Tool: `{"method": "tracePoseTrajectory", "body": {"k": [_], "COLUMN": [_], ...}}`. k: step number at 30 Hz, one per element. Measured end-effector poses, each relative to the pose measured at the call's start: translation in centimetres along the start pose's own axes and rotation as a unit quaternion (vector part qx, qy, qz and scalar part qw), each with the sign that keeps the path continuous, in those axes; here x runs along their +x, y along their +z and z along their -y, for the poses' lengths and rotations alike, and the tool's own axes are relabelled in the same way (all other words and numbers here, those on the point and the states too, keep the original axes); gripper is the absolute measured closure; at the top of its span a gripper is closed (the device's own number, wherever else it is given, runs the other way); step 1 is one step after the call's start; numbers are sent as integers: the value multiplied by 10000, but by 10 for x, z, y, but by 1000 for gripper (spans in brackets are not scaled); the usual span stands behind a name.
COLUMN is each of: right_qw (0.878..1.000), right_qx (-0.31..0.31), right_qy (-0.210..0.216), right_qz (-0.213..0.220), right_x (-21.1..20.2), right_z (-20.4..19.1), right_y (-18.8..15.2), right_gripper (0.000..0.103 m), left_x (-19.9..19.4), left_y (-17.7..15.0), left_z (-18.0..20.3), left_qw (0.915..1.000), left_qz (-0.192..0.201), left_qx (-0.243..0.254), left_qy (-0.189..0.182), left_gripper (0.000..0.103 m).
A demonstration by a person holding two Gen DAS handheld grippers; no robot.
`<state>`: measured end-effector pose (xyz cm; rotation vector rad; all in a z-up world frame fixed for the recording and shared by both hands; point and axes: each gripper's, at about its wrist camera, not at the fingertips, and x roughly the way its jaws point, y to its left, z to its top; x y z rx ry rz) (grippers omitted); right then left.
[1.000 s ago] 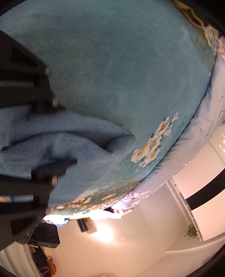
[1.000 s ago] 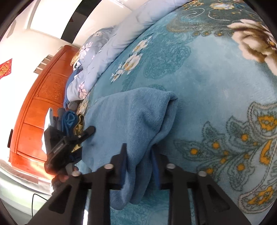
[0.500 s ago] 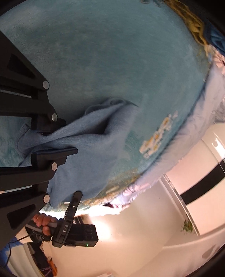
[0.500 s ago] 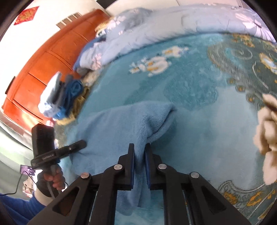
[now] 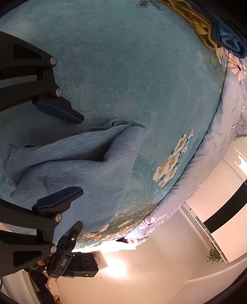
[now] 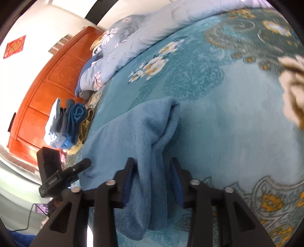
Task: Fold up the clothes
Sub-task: 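Lift the folded sweater with both grippers and carry it toward the clothes stack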
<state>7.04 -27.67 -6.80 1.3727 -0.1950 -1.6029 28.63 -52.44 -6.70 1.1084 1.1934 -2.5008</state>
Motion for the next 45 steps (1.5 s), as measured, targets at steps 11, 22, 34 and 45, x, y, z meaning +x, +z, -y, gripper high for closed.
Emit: {"method": "tracePoseTrajectory", "body": {"k": [11, 22, 34, 45], "right_qw": [9995, 9996, 9993, 9964], "right_qx": [262, 292, 213, -718], "right_qy": [180, -22, -312, 79], "right_qz": [56, 24, 38, 451], "right_x": [10, 7, -9, -52], "right_z": [-4, -24, -63, -173], "right_y": [-5, -4, -6, -6], "right_gripper": [61, 87, 89, 89], "left_x": [11, 16, -24, -144], "left_y": [-1, -15, -15, 1], "left_z": [9, 23, 36, 56], "left_qw": [9999, 9999, 9997, 9941], "left_qz": [-14, -84, 164, 993], "left_qx": [10, -49, -70, 405], "left_qy": [-113, -122, -153, -175], "left_gripper": [29, 65, 87, 87]}}
